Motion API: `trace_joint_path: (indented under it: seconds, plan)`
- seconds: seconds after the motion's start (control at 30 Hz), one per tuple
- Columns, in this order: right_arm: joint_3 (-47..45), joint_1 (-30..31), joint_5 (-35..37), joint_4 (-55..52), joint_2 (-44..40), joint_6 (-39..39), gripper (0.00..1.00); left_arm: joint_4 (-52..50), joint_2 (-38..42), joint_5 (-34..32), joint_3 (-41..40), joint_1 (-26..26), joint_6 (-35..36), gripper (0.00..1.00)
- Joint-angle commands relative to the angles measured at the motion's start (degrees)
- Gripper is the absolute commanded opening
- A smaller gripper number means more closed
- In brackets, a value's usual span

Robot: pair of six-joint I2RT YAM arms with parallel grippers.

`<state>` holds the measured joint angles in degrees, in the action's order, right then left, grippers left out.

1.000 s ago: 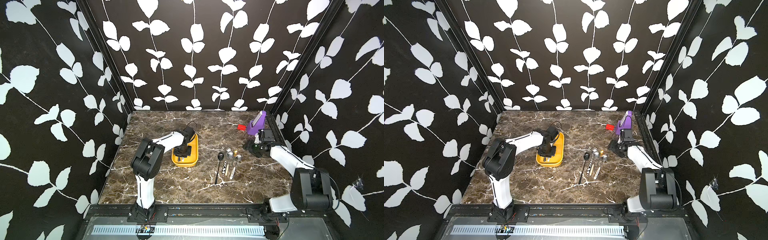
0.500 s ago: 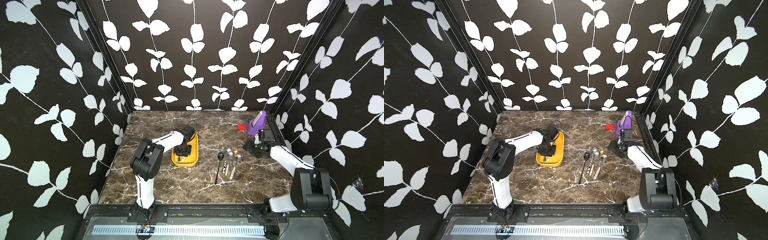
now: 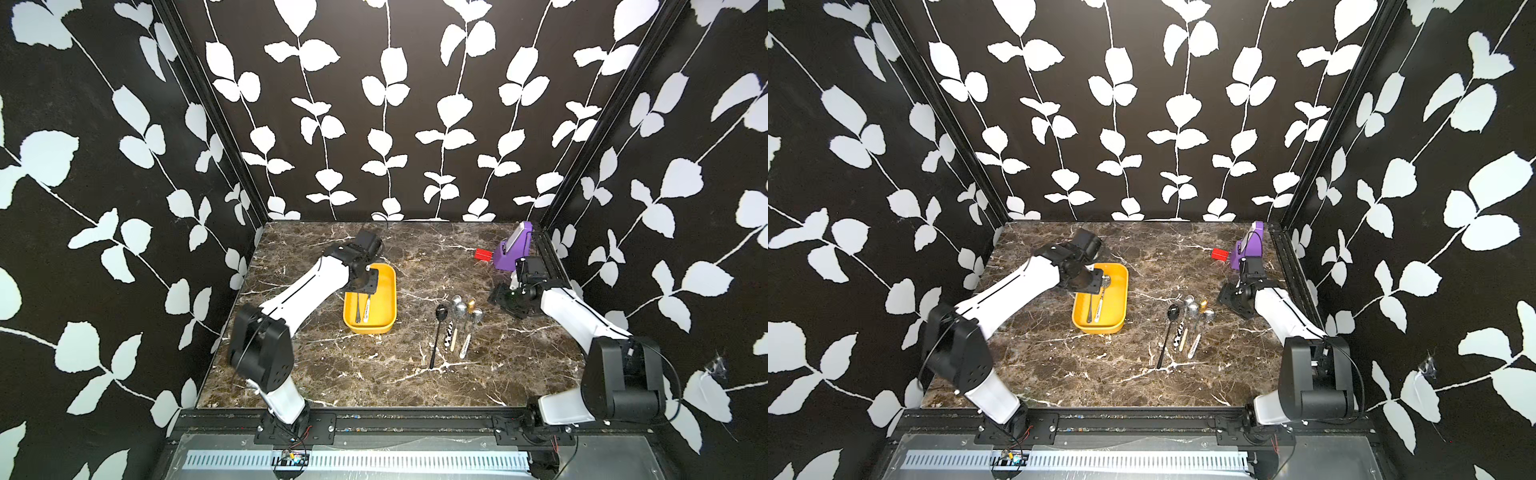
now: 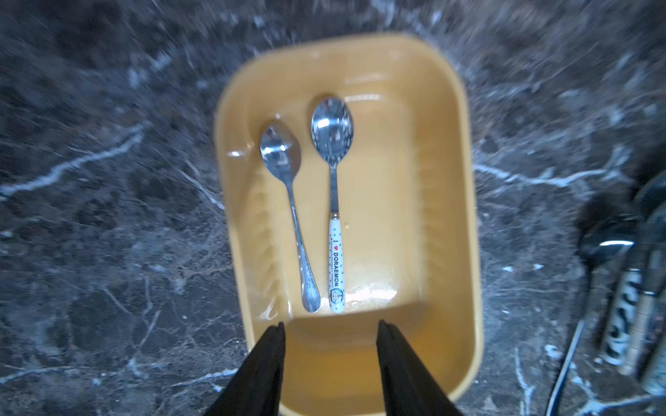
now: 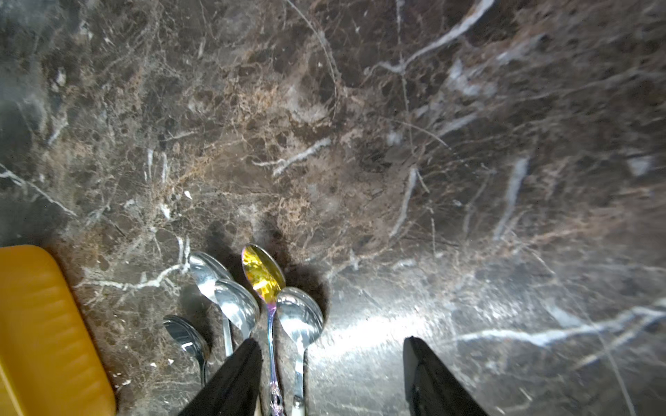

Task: Put the spoon into the storage box
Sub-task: Pick up the spoon from the center of the board.

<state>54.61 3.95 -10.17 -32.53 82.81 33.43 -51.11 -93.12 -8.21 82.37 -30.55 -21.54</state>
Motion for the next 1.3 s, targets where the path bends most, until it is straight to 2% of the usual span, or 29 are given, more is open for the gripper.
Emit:
trace_joint_path:
  seconds: [0.0,0.27,0.57,0.77,1.27]
  plan:
    - [3.89,3.13,3.86,-8.19,-0.48,-2.00,0.65,-1.94,3.88,-1.45,0.12,0.72,0.97,0.49]
    - [4.72,13.49,8.24,-17.69,-0.62,0.65,0.65,0.39,8.63,-1.14,-3.73,1.09,1.41,0.51]
    - [1.90,21.71,9.30,-17.62,0.65,5.15,0.60,2.40,10.48,-0.95,-6.64,1.28,1.49,0.51]
    - [1.93,22.70,8.05,-16.73,5.06,4.59,0.52,3.02,11.11,-0.82,-7.91,1.45,2.40,0.51]
    - [0.95,24.27,7.40,-13.91,13.91,4.07,0.44,4.20,12.71,-1.59,-11.34,2.42,2.69,0.51]
